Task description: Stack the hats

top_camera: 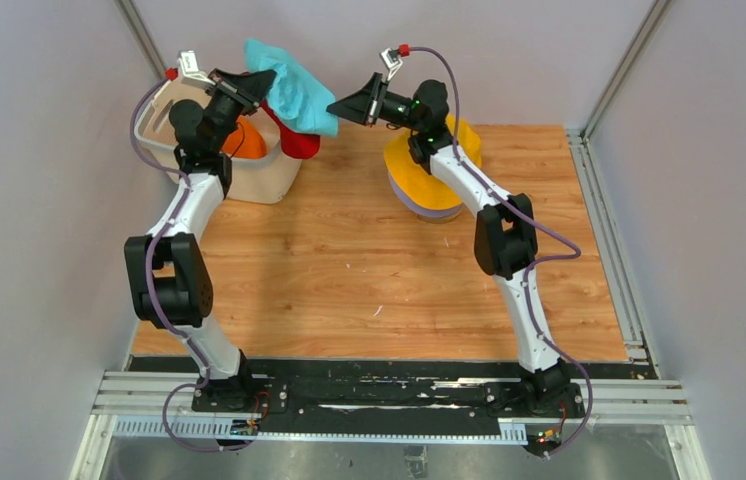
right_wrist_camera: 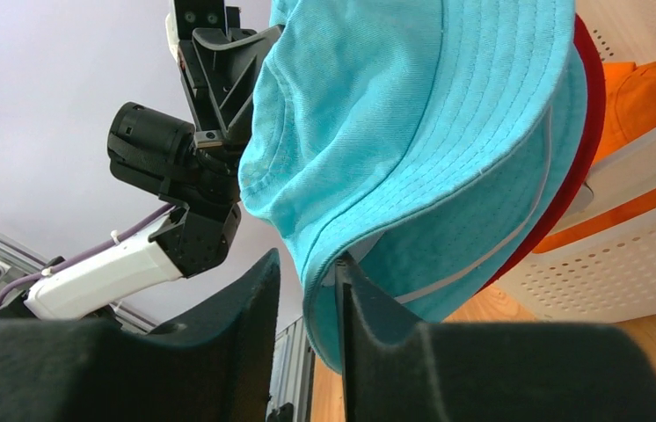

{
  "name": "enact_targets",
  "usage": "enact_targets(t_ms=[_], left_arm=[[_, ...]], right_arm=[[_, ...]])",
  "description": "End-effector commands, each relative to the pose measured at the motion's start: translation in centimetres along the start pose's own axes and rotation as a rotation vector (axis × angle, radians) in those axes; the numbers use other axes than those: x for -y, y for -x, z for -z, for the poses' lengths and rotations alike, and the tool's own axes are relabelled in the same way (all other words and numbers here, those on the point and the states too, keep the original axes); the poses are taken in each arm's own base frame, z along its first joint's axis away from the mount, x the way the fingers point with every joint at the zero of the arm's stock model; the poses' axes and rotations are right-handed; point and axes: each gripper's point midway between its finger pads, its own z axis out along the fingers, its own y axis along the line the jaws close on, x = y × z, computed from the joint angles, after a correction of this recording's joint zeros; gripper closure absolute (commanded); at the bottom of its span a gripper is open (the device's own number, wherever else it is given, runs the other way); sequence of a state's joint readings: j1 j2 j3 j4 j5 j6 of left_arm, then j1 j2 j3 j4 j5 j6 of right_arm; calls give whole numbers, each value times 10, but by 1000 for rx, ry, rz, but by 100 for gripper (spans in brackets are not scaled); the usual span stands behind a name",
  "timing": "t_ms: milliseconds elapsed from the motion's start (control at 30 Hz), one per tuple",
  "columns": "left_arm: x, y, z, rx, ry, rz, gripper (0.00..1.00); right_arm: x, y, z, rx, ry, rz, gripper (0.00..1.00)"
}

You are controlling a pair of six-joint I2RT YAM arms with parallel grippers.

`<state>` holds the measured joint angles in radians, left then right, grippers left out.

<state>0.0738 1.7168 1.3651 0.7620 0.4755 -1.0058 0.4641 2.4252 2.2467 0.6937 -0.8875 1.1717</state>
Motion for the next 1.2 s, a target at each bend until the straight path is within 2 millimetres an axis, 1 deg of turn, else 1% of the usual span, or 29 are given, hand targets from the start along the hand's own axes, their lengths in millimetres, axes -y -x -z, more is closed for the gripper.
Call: enact_targets(t_ms=[0,67,133,167,267,333,367,400,467,533,567,633,733,800,867,967,1067,1167], left_arm=[[26,8,-6,10,-82,-47,100],[29,8,-6,7,-87,-50,100],[28,8,-6,4,-83,-54,100],[29,9,-7,3,-80,-59,100],[26,14,-8,0,-42,-107,100],[22,19,-8,2,-4,-143,97],[20,23,-9,7,17,-158,93],[16,27,-8,11,35,-166,86],[8,38,-8,33,59,-178,67],[-4,48,-7,58,95,-178,46],[-12,50,-7,62,115,-179,42],[-28,56,-7,65,155,-181,42],[-53,58,-3,71,204,-166,41],[-64,56,-1,73,226,-156,41],[-70,56,2,80,246,-152,41],[-68,61,8,105,267,-172,41],[-57,67,11,115,257,-197,40],[-53,62,11,94,247,-189,40]], right_arm=[[-41,6,-10,1,84,60,74],[-41,7,-10,3,84,59,81],[-41,7,-10,1,80,58,97],[-41,7,-11,1,78,60,99],[-45,14,-9,17,75,93,100],[-51,21,-9,33,72,133,100],[-55,25,-8,43,73,154,99],[-57,29,-7,54,73,177,100],[-60,37,-6,79,70,218,100],[-62,44,-4,103,73,248,100],[-66,49,-1,118,85,265,100],[-70,55,3,145,99,287,99],[-79,62,9,165,117,333,99],[-83,67,13,177,117,359,99],[-86,72,15,189,121,379,99],[-90,79,20,207,135,405,99],[-93,92,27,249,136,433,100],[-94,103,31,279,135,453,99]])
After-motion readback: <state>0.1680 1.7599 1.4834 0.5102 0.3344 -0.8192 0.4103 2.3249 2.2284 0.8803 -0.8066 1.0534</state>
